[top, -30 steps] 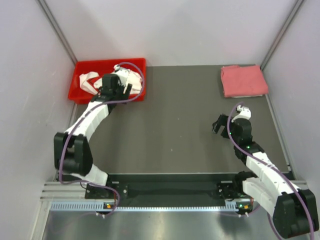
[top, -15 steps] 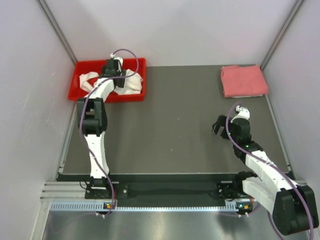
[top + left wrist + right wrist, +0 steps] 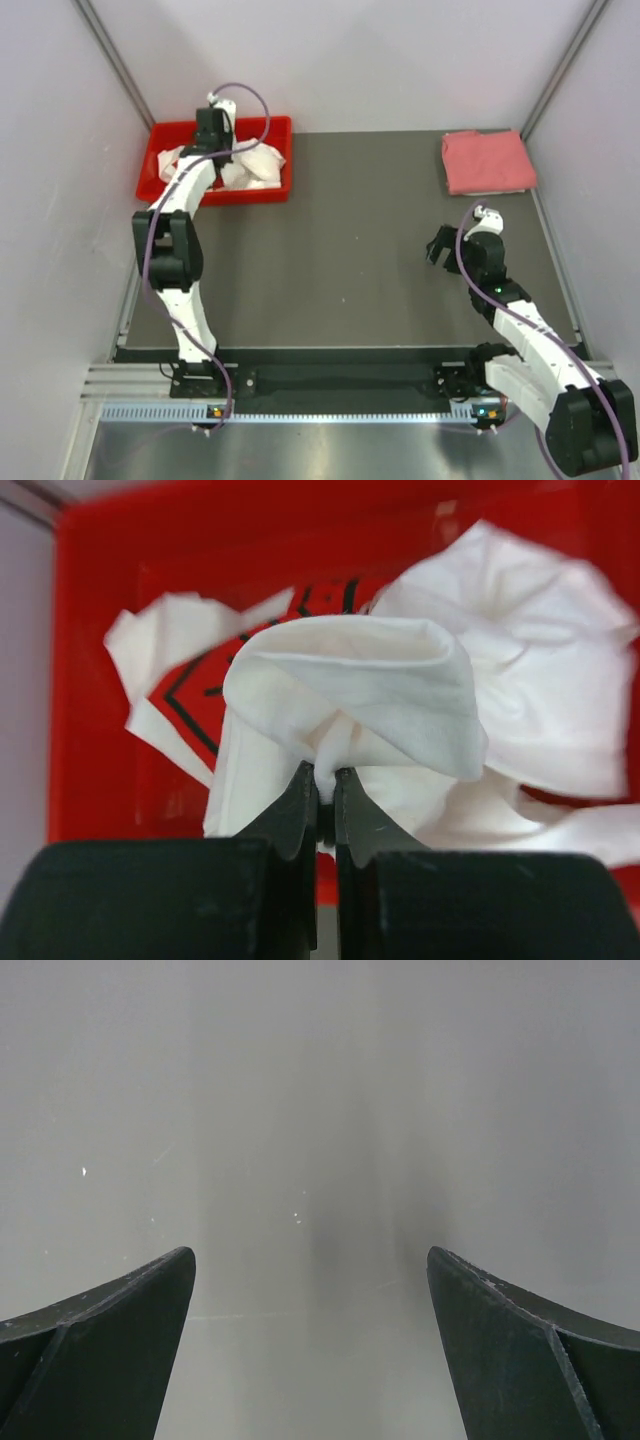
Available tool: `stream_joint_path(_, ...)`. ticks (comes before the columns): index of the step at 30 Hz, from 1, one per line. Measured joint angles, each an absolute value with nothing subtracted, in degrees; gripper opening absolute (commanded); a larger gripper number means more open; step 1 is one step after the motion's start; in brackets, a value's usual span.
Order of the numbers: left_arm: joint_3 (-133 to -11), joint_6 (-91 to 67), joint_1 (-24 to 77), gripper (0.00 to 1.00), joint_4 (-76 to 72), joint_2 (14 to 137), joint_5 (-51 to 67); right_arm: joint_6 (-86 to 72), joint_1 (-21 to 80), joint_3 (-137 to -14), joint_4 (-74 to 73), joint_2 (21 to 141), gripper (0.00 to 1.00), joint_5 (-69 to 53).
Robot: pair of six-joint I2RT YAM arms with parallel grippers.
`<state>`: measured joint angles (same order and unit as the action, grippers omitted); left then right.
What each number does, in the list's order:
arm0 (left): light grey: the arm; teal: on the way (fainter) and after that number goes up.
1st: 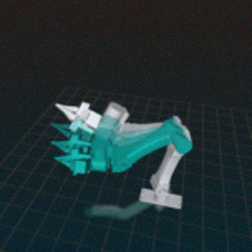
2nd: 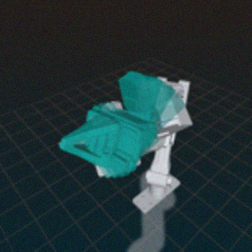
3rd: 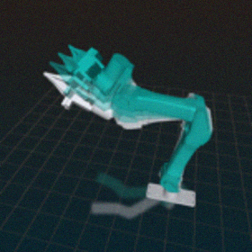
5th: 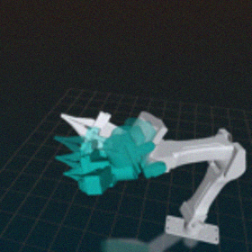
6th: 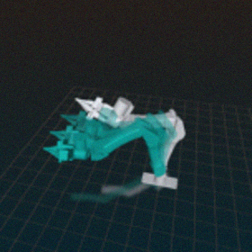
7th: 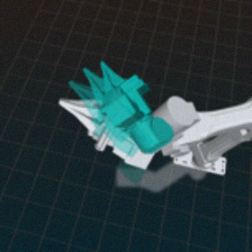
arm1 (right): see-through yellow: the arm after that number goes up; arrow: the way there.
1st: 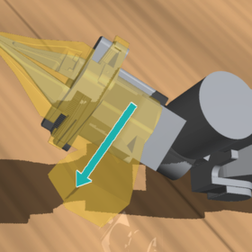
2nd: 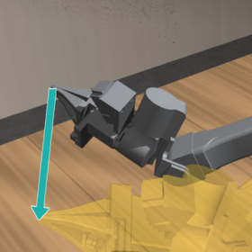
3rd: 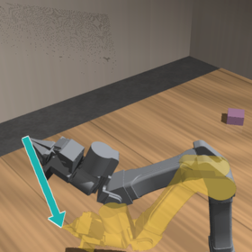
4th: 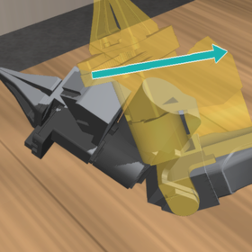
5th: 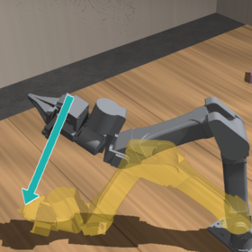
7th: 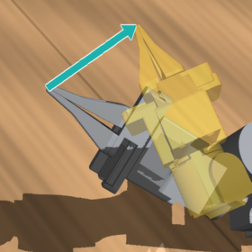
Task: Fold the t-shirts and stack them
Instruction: Grab the tshirt from the pile, then move the tshirt to the center of the board
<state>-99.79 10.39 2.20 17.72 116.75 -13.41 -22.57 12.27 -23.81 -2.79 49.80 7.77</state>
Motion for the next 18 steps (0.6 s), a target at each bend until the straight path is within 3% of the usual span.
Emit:
stream_joint_path(11, -105.89, 9.74, 2.20, 0.00, 26.89, 85.86, 3.25, -22.00, 12.97, -29.45, -4.89, 45.25, 1.00, 2.20)
stream_joint_path(18, -114.45, 7.27, 2.31, 0.00, 36.16, 74.89, 13.02, -21.98, 16.88, -33.61, -4.19, 43.55, 1.00, -4.08)
